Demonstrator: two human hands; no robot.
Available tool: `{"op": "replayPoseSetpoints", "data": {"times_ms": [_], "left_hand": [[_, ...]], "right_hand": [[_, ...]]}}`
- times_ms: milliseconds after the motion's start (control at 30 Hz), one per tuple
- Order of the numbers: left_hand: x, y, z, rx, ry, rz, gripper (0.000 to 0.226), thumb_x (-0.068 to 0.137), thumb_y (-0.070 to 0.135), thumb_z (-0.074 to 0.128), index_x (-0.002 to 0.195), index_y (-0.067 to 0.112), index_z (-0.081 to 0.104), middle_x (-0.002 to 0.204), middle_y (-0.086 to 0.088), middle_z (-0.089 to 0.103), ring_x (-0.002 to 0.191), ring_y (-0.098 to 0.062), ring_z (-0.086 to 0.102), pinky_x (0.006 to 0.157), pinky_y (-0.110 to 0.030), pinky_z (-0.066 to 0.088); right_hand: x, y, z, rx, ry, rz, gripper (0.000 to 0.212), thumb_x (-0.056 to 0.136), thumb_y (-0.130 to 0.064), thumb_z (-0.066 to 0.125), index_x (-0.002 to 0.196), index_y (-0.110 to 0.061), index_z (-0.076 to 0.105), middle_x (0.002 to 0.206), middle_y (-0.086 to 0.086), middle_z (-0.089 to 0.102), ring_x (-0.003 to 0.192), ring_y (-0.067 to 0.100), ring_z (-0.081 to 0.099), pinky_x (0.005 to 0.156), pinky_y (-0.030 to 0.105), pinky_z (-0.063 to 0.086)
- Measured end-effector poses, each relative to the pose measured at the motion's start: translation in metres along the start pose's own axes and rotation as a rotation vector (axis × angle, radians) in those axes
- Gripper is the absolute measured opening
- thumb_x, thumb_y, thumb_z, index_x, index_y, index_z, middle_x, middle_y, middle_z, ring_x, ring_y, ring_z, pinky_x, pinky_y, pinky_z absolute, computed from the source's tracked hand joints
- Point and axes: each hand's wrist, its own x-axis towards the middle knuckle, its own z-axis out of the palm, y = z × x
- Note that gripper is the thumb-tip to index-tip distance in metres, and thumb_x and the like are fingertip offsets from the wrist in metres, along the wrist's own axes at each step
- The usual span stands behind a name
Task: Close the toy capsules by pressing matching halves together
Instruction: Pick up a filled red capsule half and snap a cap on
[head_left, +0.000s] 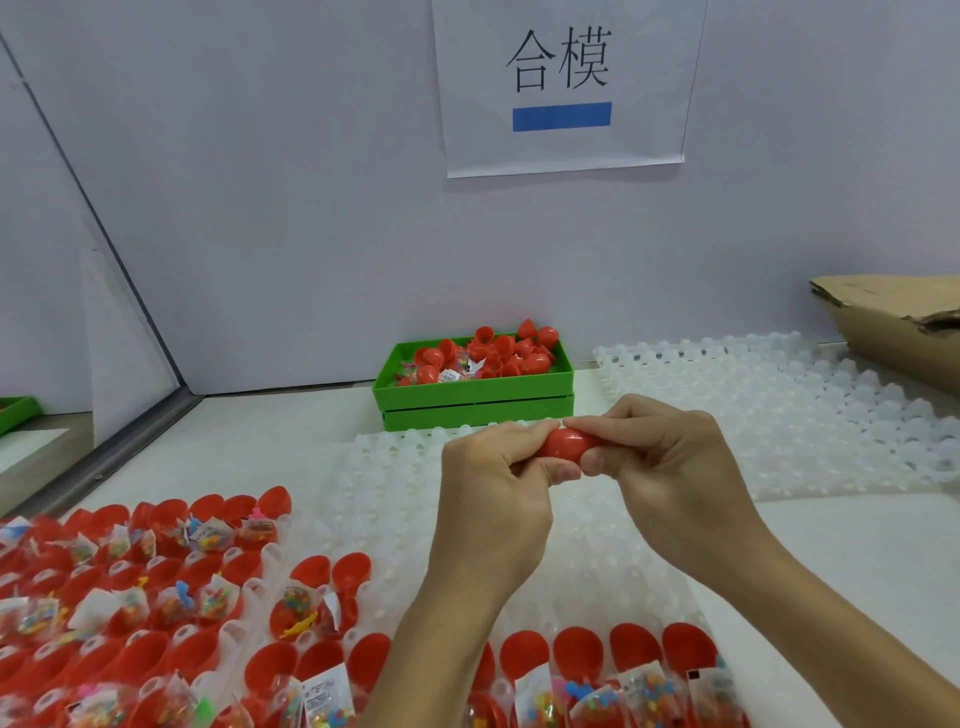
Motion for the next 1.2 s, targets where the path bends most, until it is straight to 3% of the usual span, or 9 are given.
{"op": "replayPoseSetpoints", "data": {"times_ms": [100, 367, 533, 633, 800, 867, 1000, 1200], "left_hand": [[0.000, 0.005, 0.001, -0.004, -0.031, 0.000, 0.017, 0.083, 0.013, 0.077, 0.099, 0.019, 0.077, 0.085, 0.009, 0.071, 0.081, -0.009, 0.066, 0.075, -0.020, 0.055], [0.003, 0.008, -0.006, -0.129, -0.042, -0.104, 0.027, 0.079, 0.019, 0.080, 0.089, 0.042, 0.069, 0.084, 0.016, 0.073, 0.082, -0.005, 0.069, 0.071, -0.014, 0.055], [0.003, 0.005, -0.006, -0.155, -0.061, -0.119, 0.028, 0.079, 0.019, 0.080, 0.106, 0.023, 0.075, 0.091, 0.011, 0.075, 0.086, -0.004, 0.070, 0.073, -0.013, 0.054], [0.003, 0.003, -0.005, -0.141, -0.062, -0.113, 0.035, 0.080, 0.015, 0.078, 0.115, 0.021, 0.073, 0.097, 0.012, 0.074, 0.089, 0.001, 0.068, 0.076, -0.010, 0.052], [0.002, 0.001, -0.001, -0.060, 0.033, -0.069, 0.032, 0.080, 0.001, 0.076, 0.108, 0.018, 0.076, 0.094, 0.017, 0.073, 0.091, 0.000, 0.068, 0.085, -0.016, 0.054], [0.002, 0.000, -0.001, -0.031, 0.053, -0.045, 0.032, 0.080, -0.002, 0.075, 0.105, 0.017, 0.076, 0.089, 0.022, 0.070, 0.090, 0.002, 0.067, 0.082, -0.013, 0.053], [0.001, -0.001, 0.001, -0.002, 0.041, -0.021, 0.030, 0.080, -0.005, 0.074, 0.102, 0.015, 0.078, 0.085, 0.018, 0.071, 0.086, 0.002, 0.065, 0.077, -0.007, 0.049], [0.001, -0.002, -0.001, 0.012, -0.022, 0.016, 0.031, 0.080, -0.009, 0.071, 0.100, 0.014, 0.079, 0.082, 0.011, 0.072, 0.083, -0.004, 0.063, 0.075, -0.011, 0.050]], "right_hand": [[0.004, -0.004, -0.007, 0.128, -0.016, 0.061, 0.042, 0.079, 0.018, 0.067, 0.094, -0.021, 0.076, 0.083, 0.003, 0.073, 0.082, 0.016, 0.069, 0.078, 0.025, 0.058], [0.003, -0.008, -0.010, 0.206, -0.008, 0.184, 0.032, 0.080, 0.001, 0.074, 0.100, -0.024, 0.073, 0.085, -0.005, 0.078, 0.080, 0.009, 0.074, 0.076, 0.016, 0.057], [0.003, -0.008, -0.009, 0.196, 0.023, 0.177, 0.032, 0.078, 0.004, 0.075, 0.094, -0.024, 0.074, 0.084, -0.006, 0.078, 0.078, 0.009, 0.074, 0.073, 0.015, 0.056], [0.002, -0.008, -0.008, 0.166, 0.045, 0.154, 0.037, 0.077, 0.007, 0.075, 0.091, -0.027, 0.073, 0.081, -0.008, 0.077, 0.077, 0.008, 0.074, 0.072, 0.015, 0.056], [0.001, -0.007, -0.007, 0.131, 0.035, 0.074, 0.037, 0.076, 0.013, 0.073, 0.093, -0.020, 0.077, 0.086, 0.000, 0.075, 0.083, 0.016, 0.072, 0.078, 0.026, 0.059], [0.001, -0.007, -0.007, 0.110, 0.027, 0.053, 0.038, 0.075, 0.011, 0.075, 0.093, -0.022, 0.077, 0.083, 0.000, 0.074, 0.082, 0.017, 0.070, 0.076, 0.027, 0.059], [0.000, -0.005, -0.006, 0.057, 0.037, 0.046, 0.043, 0.074, 0.013, 0.074, 0.090, -0.026, 0.077, 0.078, -0.003, 0.071, 0.077, 0.012, 0.067, 0.072, 0.021, 0.057], [-0.001, -0.002, -0.004, 0.024, 0.033, 0.072, 0.044, 0.074, 0.020, 0.070, 0.087, -0.021, 0.079, 0.074, -0.008, 0.069, 0.074, 0.006, 0.066, 0.068, 0.015, 0.054]]}}
